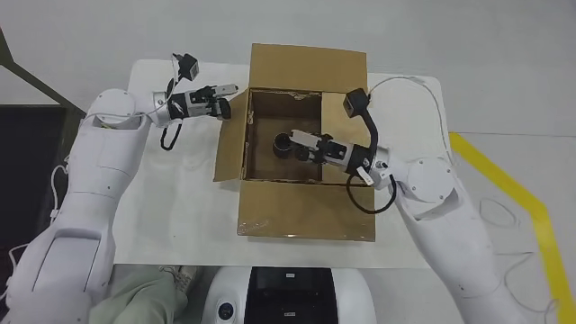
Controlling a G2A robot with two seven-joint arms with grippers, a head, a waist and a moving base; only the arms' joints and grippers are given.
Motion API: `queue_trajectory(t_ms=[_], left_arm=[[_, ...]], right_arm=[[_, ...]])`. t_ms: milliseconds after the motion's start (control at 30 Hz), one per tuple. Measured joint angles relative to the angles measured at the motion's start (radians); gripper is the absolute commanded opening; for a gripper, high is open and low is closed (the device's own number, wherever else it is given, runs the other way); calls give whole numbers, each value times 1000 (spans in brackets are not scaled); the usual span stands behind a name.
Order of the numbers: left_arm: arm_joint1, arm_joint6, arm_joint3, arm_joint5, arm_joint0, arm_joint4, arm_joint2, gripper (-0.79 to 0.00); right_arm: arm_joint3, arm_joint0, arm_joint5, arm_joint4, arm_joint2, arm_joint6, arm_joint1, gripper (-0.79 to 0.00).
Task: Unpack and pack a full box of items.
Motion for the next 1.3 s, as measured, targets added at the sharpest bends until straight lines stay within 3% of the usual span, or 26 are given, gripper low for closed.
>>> queue_trajectory(t_ms=[233,567,1033,1300], left_arm=[[16,10,-55,-19,3,-13,-48,0],[44,14,-204,14,50,-27,-126,0],[45,33,-343,38,0,-7,-87,0],[23,71,-382,87,-39,-9,23,0]], right_arm=[[-48,-56,-13,2,52,9,15,0],[-95,-130,-30,22,130,28,35,0],[-171,-264,-37,32,246,49,63,0],[-180,-293,-43,63,276,80,74,0]])
